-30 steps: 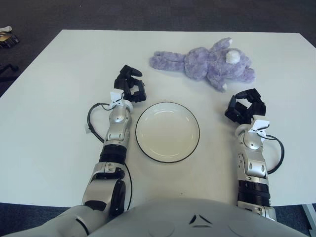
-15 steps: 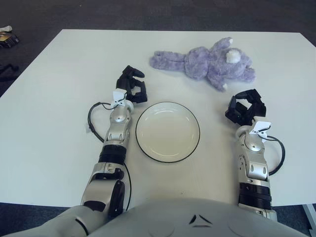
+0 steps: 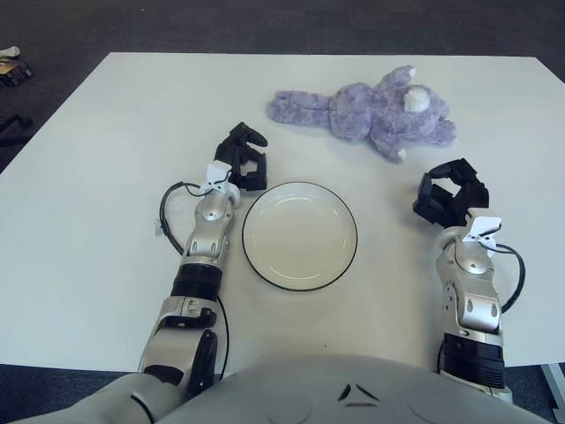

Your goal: Put the doll into the plate.

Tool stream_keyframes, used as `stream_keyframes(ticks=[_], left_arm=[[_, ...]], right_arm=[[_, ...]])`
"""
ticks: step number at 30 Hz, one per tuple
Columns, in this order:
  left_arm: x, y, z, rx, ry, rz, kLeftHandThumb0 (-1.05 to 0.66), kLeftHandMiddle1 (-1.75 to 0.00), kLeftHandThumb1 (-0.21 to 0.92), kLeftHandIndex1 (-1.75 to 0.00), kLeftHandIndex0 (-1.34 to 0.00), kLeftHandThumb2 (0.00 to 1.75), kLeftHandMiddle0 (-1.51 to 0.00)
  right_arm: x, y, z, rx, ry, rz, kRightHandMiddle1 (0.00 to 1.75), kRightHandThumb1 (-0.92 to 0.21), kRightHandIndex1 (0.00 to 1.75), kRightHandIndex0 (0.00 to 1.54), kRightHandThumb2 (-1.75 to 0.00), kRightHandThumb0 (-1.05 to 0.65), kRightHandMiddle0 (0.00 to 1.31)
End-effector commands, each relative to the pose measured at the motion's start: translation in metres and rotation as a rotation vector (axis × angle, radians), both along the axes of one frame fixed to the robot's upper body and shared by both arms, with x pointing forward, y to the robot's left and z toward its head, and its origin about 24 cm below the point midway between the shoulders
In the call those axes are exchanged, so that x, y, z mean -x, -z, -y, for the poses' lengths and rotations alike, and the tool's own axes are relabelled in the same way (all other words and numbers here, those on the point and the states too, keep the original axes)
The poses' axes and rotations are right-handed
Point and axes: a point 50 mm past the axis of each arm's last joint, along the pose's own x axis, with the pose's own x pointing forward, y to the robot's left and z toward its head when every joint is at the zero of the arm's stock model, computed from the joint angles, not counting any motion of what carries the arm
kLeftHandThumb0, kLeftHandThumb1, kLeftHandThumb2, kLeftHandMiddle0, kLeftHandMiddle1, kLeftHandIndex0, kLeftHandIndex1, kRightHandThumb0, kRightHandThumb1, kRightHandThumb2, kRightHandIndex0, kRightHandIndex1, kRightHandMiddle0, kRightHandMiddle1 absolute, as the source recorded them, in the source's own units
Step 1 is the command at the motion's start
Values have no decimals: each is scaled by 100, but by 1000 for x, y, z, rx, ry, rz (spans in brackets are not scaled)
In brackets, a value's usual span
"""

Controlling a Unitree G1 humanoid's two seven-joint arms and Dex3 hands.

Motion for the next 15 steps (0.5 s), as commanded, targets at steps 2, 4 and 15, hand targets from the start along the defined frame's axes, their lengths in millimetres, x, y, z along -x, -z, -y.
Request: stream_keyframes(ticks=[2,4,15], left_arm=[[3,5,-4,1,-1,-25,-1,-175,22,-175,-56,143,-57],[3,5,-4,3,2,-25,-1,-175,17,-163,-58,145,-69],[2,5,-5,12,35,-17,-2,-175,14,-157,-59,148,-77]], right_arm=[[2,-18,1,8,-18,10,175,-43,175,104,-117,-44,52],[2,-22,1,11,-24,6,175,-45,175,102,-115,-44,51],[1,-39,4,51,-78,-30,175,-48,175,100,-111,-43,48]])
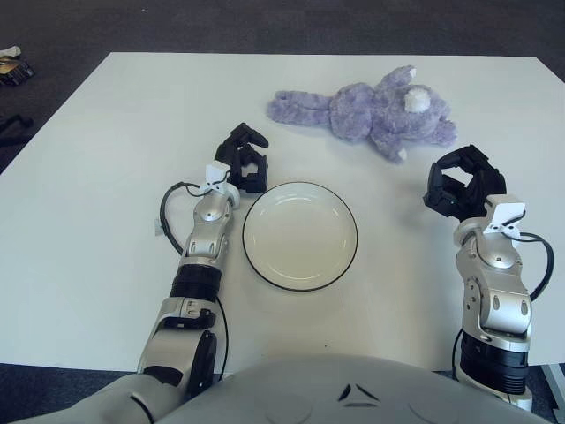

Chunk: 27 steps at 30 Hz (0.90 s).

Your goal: Put the doll into the plate.

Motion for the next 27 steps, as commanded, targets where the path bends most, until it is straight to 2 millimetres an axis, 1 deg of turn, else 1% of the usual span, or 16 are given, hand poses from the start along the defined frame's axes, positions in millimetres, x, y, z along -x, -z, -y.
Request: stream_keyframes(ticks=[1,10,11,15,19,22,27], left_arm=[[1,5,-5,5,10,-14,-2,-175,14,-157,-59,148,-77],[0,3,-6,5,33,-4,-2,-175,14,-160,-57,148,-77],[0,2,-6,3,34,-2,-1,-175,17,-165,-56,147,-70],[-5,-5,-5,5,50,8,-1,-175,22,-173,-55,143,-59],[-16,-24,-10,-7,82,49,-1,-175,23,-174,-55,142,-57],[-23,-39,-16,-52,92,93,-1,-175,24,-174,-54,141,-56],[-27,-59,-14,-117,98,157,-1,-175,26,-175,-53,139,-54]], right_arm=[[-1,-10,4,19,-17,10,175,-48,175,100,-111,-43,48],[-6,-19,10,72,-54,0,175,-48,175,100,-111,-43,48],[-6,-21,11,75,-56,-1,175,-48,175,100,-111,-43,48],[-8,-23,13,80,-67,-3,175,-48,175,101,-111,-43,48],[-10,-25,14,85,-81,-3,175,-47,175,103,-112,-43,49],[-11,-26,15,89,-91,-5,175,-46,175,105,-113,-43,50],[-12,-25,16,88,-100,-8,175,-44,175,108,-115,-44,51]])
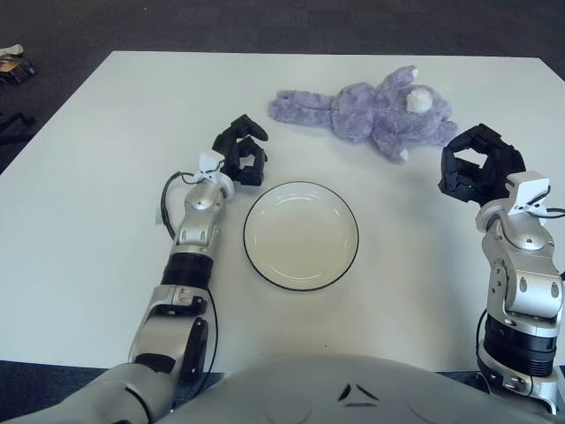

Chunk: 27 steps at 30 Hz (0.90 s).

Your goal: Put the doll into the plate.

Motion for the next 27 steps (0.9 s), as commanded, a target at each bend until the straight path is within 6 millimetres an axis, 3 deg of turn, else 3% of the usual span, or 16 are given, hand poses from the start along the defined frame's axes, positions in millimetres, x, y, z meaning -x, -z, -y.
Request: stream_keyframes(ticks=[1,4,6,8,13,17,19,23,25,27], left_arm=[[-5,-25,3,-55,11,79,-1,-175,26,-175,-53,139,-54],[-7,-38,8,-129,37,139,-1,-175,29,-175,-50,135,-52],[-8,-40,9,-151,58,160,-1,-174,33,-175,-41,132,-56],[-9,-42,12,-169,87,177,-1,-171,40,-174,-33,122,-56],[-14,-46,16,-211,138,206,-1,-168,65,-169,-29,88,-34],[-16,-51,18,-229,162,226,-1,-162,84,-163,-25,57,-27],[-17,-52,19,-230,169,232,-1,-161,88,-162,-24,51,-26],[-19,-55,19,-230,179,237,-1,-161,91,-162,-22,46,-24],[-22,-58,21,-231,191,237,16,-157,92,-145,-11,39,-32],[-24,-60,22,-234,201,237,-14,-130,77,-126,-6,57,-37]], right_arm=[[-2,0,2,-4,-1,-7,175,-44,175,108,-116,-44,51],[-3,1,2,-6,1,-14,175,-43,175,109,-117,-44,52],[-4,2,3,-7,1,-16,175,-42,175,110,-118,-45,53],[-4,3,3,-10,3,-18,175,-42,175,110,-119,-45,53],[-6,4,3,-11,9,-23,175,-41,175,111,-119,-45,54],[-7,4,4,-12,11,-25,175,-41,175,111,-120,-45,54],[-7,4,4,-12,10,-25,175,-41,175,111,-120,-45,54],[-8,4,4,-13,8,-25,175,-41,175,111,-119,-45,54],[-8,4,4,-12,5,-25,175,-41,175,110,-119,-45,53],[-8,3,4,-12,3,-24,175,-42,175,110,-119,-45,53]])
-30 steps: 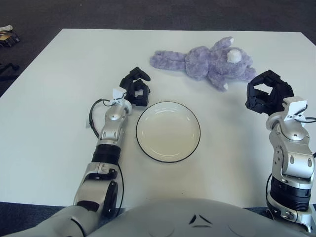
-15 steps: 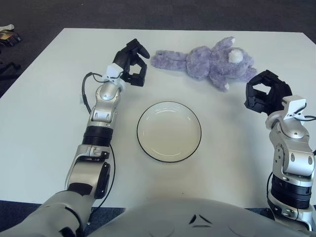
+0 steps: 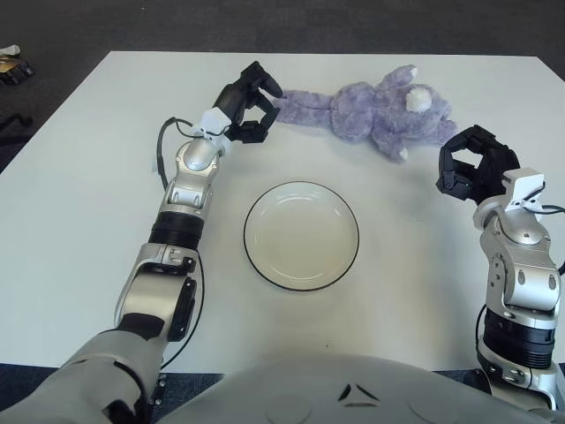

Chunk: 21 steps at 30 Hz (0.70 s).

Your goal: Put the doll into the plate.

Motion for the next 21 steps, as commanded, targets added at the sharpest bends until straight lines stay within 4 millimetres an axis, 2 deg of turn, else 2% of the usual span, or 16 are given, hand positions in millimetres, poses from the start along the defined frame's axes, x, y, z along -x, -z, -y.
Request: stream_keyframes(ticks=[1,2,5,11,16,21], left_arm=[[-6,-13,2,-29,27,23,-26,-118,70,-118,-4,67,-39],[-7,-14,3,-36,32,22,-34,-109,65,-110,-2,74,-41],[-11,-19,8,-103,61,24,-45,-93,59,-96,-1,80,-41],[-18,-29,20,-281,76,91,-58,-64,62,-85,0,75,-25],[-23,-33,26,-446,87,127,-75,-45,78,-61,0,53,-16],[-32,-38,42,-564,117,141,-88,-35,89,-44,0,35,-13]], right_arm=[[-2,-2,3,5,0,1,175,-42,175,110,-119,-45,53],[-2,-2,3,7,-1,0,175,-42,175,110,-119,-45,53],[-2,-2,4,21,-4,-7,175,-42,175,110,-118,-45,53],[-4,-1,6,40,-2,-21,175,-43,175,109,-118,-45,52],[-6,-1,6,54,-4,-30,175,-43,175,109,-118,-45,53],[-7,0,7,54,-9,-38,175,-42,175,110,-119,-45,53]])
